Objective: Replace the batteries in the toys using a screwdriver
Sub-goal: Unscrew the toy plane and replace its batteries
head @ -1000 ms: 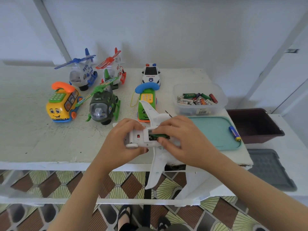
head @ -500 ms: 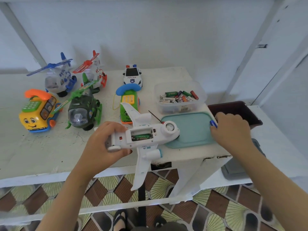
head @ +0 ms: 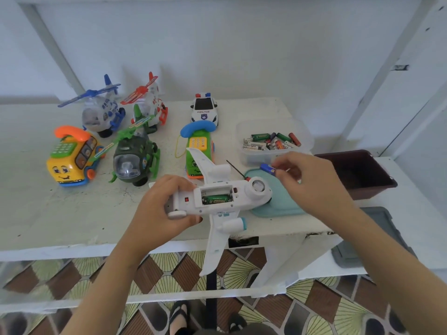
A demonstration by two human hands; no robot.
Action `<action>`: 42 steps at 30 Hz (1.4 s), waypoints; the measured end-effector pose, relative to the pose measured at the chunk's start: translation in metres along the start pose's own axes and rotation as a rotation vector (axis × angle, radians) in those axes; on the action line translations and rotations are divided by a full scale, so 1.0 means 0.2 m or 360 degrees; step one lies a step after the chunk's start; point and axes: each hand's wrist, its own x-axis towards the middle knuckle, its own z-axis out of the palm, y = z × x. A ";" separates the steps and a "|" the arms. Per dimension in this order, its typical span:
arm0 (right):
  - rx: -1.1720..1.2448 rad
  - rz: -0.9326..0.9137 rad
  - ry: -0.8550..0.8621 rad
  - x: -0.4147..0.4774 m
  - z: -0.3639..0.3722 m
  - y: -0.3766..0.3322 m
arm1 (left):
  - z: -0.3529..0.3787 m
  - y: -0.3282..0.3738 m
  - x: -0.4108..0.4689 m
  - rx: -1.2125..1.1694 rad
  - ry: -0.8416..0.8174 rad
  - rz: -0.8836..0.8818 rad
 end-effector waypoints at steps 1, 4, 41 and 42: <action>0.0024 -0.0126 -0.0056 0.00 0.01 -0.06 | 0.00 0.00 0.00 0.0003 0.0004 0.0003; -0.0035 -0.0407 -0.0285 0.00 0.06 -0.17 | 0.00 0.01 0.00 -0.0004 0.0012 -0.0003; -0.0422 -0.0556 0.0221 -0.17 0.36 -0.10 | 0.01 0.00 0.00 0.0051 0.0056 0.0023; -0.0420 -0.0549 0.0210 -0.18 0.36 -0.09 | 0.01 0.00 0.00 0.0052 0.0058 0.0022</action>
